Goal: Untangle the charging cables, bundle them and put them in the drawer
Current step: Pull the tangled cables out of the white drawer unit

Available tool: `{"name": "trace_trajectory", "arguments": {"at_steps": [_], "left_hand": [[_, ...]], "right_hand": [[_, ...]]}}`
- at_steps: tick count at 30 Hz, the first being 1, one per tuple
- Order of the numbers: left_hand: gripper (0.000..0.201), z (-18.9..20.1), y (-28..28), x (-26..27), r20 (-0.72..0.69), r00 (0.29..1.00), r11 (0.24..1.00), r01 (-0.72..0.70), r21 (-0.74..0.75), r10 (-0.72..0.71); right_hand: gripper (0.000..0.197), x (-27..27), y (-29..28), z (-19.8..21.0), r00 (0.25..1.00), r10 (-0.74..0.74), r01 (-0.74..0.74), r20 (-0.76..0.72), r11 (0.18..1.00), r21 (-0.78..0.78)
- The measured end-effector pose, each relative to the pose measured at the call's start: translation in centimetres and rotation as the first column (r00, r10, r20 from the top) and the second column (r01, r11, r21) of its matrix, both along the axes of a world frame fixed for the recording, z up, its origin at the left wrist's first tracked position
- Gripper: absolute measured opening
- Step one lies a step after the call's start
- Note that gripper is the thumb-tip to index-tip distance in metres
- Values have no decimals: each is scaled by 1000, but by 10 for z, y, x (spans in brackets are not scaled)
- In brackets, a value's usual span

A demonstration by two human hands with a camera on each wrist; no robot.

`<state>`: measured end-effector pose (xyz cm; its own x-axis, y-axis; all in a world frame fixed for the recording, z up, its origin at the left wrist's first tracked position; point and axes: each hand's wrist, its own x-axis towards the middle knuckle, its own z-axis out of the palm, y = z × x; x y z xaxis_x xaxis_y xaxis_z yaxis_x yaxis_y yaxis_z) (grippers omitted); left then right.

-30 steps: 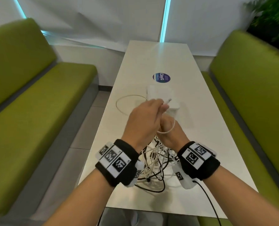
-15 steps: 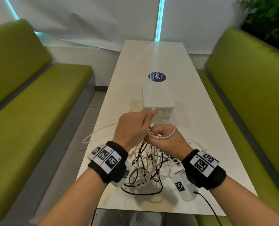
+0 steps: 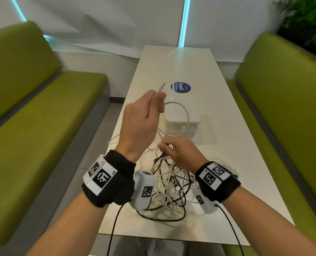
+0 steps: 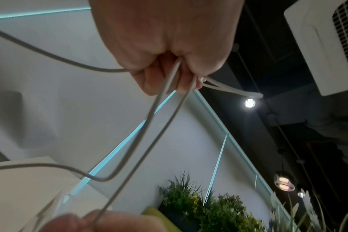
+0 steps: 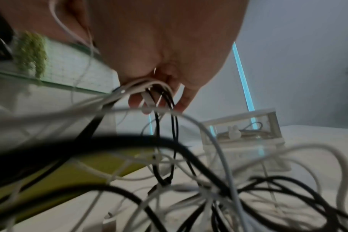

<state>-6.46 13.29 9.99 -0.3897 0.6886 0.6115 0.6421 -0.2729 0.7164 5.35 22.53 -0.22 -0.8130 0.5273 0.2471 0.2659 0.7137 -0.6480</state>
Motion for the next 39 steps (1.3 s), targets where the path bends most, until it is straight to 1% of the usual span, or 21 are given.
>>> {"name": "trace_trajectory", "arguments": {"at_steps": [2,4,6,7,9,11,14,15,16,17,18,19,21,24,27,29,31,33,35,37,39], "left_hand": [[35,5,-3,3,31,999,1000,7,27,-8],[35,16,-6,-1,130,991,995,-6,96,-7],[36,32,-7,-13,191,981,985,-11,173,-23],[36,40,-7,-19,164,986,983,-20,184,-11],[35,46,-7,-23,29,999,990,-48,133,45],[35,39,-8,-18,-59,996,997,-57,57,61],[35,19,-9,-12,-57,998,1000,-24,7,25],[35,15,-10,-11,-57,998,1000,-16,-16,15],[36,12,-10,-10,-76,997,999,-16,-45,12],[36,10,-10,-8,-105,994,997,-24,-72,16],[36,7,-11,-6,-123,992,995,-39,-91,28],[37,3,-12,-5,-121,992,993,-56,-106,43],[37,-4,-16,-1,-74,996,988,-60,-140,50],[38,-12,-26,4,-41,998,980,-47,-192,40],[38,-14,-39,9,-47,999,974,-27,-224,17],[39,-13,-47,13,-31,999,971,7,-240,-14],[39,-10,-54,17,-8,999,972,31,-235,-33],[39,-6,-61,20,34,999,981,42,-191,-36],[39,1,-66,23,103,992,985,85,-153,-70],[40,4,-70,26,71,991,977,125,-171,-115],[40,3,-73,30,3,988,961,152,-229,-156]], "right_hand": [[29,-3,8,-7,1000,3,-2,-13,1000,10],[19,-3,19,-20,991,-14,-1,132,994,110],[22,3,29,-31,963,-86,53,256,990,132],[24,5,34,-36,948,-124,91,293,988,123],[24,7,36,-36,931,-175,141,322,982,127],[23,7,32,-28,948,-210,195,239,977,86],[21,11,14,-3,969,-244,243,-36,969,-33],[25,15,7,8,971,-217,207,-96,972,-111],[32,19,0,21,978,-156,122,-137,966,-226],[42,23,-7,34,984,-67,4,-164,934,-358],[52,27,-13,45,984,29,-109,-174,877,-467],[59,30,-20,54,979,117,-189,-165,825,-533],[59,34,-31,63,964,233,-264,-130,761,-593],[46,38,-45,62,952,261,-300,-161,691,-657],[34,45,-52,60,949,229,-315,-216,675,-667],[22,49,-59,60,939,253,-343,-232,658,-671],[18,53,-67,60,935,287,-350,-210,638,-686],[19,59,-75,57,932,332,-331,-148,610,-720],[21,67,-84,51,903,429,-303,-32,582,-755],[24,73,-95,42,835,539,-266,110,570,-777],[29,76,-103,33,768,591,-207,246,593,-778]]}}
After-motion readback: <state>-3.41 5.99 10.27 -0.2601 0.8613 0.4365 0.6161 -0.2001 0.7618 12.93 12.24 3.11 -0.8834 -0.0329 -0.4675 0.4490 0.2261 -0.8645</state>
